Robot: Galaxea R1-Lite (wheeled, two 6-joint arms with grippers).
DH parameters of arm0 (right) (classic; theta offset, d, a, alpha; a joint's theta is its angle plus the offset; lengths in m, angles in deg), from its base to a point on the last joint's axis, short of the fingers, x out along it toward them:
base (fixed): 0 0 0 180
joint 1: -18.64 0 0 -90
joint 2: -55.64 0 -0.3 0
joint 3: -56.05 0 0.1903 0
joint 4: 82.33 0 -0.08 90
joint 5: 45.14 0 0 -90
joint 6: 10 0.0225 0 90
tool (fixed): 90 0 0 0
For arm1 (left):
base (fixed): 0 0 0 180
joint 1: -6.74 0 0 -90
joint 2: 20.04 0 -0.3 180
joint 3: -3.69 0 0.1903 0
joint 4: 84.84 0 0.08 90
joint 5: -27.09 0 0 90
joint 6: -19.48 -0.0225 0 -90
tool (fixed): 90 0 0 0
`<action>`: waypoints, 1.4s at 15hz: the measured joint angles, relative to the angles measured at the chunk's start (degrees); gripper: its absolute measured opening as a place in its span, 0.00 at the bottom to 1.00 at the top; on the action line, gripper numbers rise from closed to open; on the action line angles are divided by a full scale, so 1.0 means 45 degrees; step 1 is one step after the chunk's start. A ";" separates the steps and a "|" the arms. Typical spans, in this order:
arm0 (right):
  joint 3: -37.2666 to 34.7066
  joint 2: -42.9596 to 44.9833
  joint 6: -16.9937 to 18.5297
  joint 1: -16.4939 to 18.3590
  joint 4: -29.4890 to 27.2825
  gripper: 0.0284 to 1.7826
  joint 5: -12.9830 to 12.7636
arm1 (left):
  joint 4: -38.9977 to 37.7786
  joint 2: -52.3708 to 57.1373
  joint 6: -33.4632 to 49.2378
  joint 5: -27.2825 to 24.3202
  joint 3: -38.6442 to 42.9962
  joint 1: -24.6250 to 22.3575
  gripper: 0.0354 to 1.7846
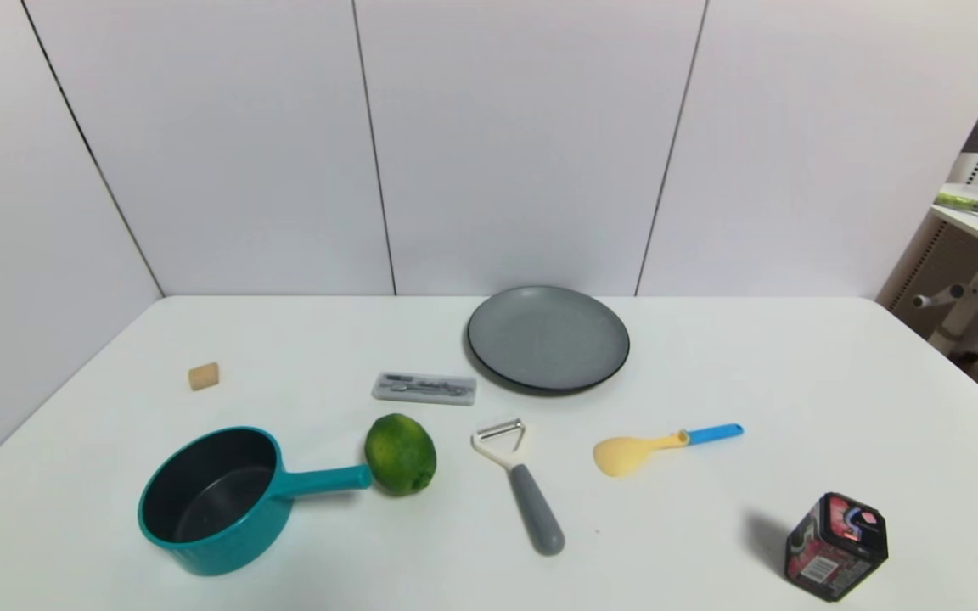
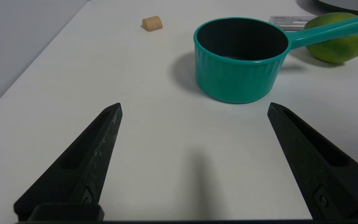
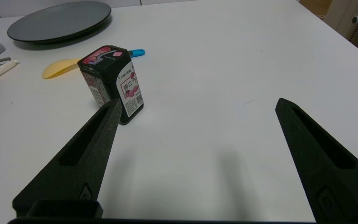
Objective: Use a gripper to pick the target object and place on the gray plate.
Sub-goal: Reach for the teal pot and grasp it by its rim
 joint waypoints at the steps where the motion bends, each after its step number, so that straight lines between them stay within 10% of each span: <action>1: 0.0000 0.0000 0.0000 0.0000 0.0000 0.96 0.0000 | 0.0060 -0.0005 -0.0079 0.0005 -0.0046 0.0000 0.94; 12: 0.0000 0.0000 0.0000 0.0000 0.0005 0.96 0.0005 | 0.0366 -0.7509 -0.1300 -0.0325 -0.7076 0.0217 0.94; 21: 0.0000 0.0000 -0.0005 0.0000 0.0000 0.96 0.0005 | 0.4727 -1.4873 -0.5215 -0.5849 -1.2150 0.0707 0.94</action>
